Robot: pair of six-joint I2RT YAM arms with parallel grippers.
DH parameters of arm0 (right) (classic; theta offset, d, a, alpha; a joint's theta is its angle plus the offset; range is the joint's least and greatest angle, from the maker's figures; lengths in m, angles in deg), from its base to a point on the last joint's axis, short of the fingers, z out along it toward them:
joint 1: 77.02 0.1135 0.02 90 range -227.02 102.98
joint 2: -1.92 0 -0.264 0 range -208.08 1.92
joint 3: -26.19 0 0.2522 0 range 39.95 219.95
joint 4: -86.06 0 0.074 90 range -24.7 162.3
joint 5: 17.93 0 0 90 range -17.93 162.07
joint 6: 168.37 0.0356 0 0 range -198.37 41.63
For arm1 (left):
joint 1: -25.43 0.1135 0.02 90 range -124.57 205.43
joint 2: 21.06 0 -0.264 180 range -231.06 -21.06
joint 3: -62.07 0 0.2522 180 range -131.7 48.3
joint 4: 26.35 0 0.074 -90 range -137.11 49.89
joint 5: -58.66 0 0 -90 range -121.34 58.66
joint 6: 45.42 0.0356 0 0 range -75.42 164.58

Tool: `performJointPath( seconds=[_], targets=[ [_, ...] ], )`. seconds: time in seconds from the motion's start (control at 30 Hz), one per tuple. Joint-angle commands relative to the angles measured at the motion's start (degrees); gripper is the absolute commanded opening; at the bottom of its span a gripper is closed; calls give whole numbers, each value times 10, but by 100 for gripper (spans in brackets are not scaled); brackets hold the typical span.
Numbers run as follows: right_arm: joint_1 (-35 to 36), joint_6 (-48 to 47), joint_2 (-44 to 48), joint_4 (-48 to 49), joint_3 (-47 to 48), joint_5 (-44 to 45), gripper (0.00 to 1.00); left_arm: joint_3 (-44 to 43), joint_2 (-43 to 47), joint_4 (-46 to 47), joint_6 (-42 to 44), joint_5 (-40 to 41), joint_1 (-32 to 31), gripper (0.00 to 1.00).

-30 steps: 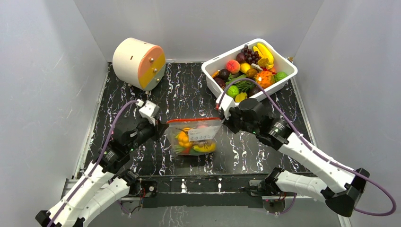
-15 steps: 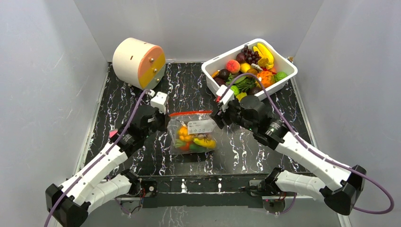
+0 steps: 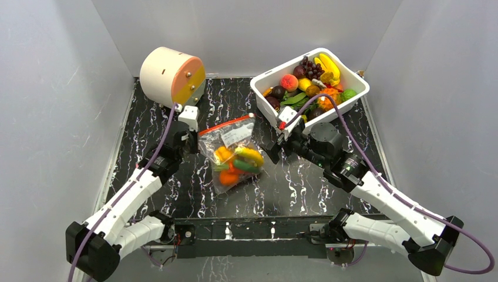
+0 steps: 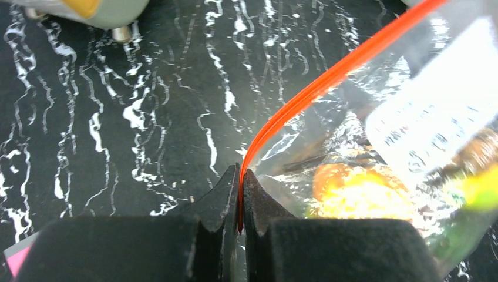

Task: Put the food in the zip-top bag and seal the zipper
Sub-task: Place the zipper food storage bag at the center of the board.

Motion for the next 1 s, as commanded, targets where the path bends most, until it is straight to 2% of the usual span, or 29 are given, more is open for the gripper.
performJointPath(
  seconds=[0.0, 0.1, 0.17, 0.33, 0.43, 0.47, 0.5, 0.67, 0.8, 0.9, 0.97],
  targets=[
    [1, 7, 16, 36, -4, -11, 98, 2, 6, 25, -6, -6, 50, 0],
    [1, 9, 18, 37, -7, -16, 98, 2, 2, 33, -12, 8, 62, 2],
    [1, 11, 18, 36, -6, -15, 98, -2, -1, 30, -22, 25, 65, 13],
    [0, 23, 15, 35, -10, -13, 98, -10, 5, 15, -42, 52, 66, 57],
    [1, 67, 8, 48, -19, 20, 98, -24, 15, 1, -59, 57, 66, 80],
    [1, 89, 5, 53, -22, 31, 98, -28, 21, -2, -61, 48, 66, 94],
    [1, 110, 2, 58, -24, 37, 98, -32, 27, -4, -62, 37, 66, 98],
    [1, 246, -19, 80, -22, 74, 98, -56, 54, -33, -82, -16, 65, 98],
    [1, 370, -36, 87, -16, 108, 98, -74, 70, -56, -139, -40, 66, 98],
    [1, 451, -40, 99, -28, 142, 98, -95, 81, -78, -158, -113, 66, 98],
    [1, 467, -38, 107, -38, 156, 98, -97, 95, -81, -166, -142, 66, 98]
  ],
)
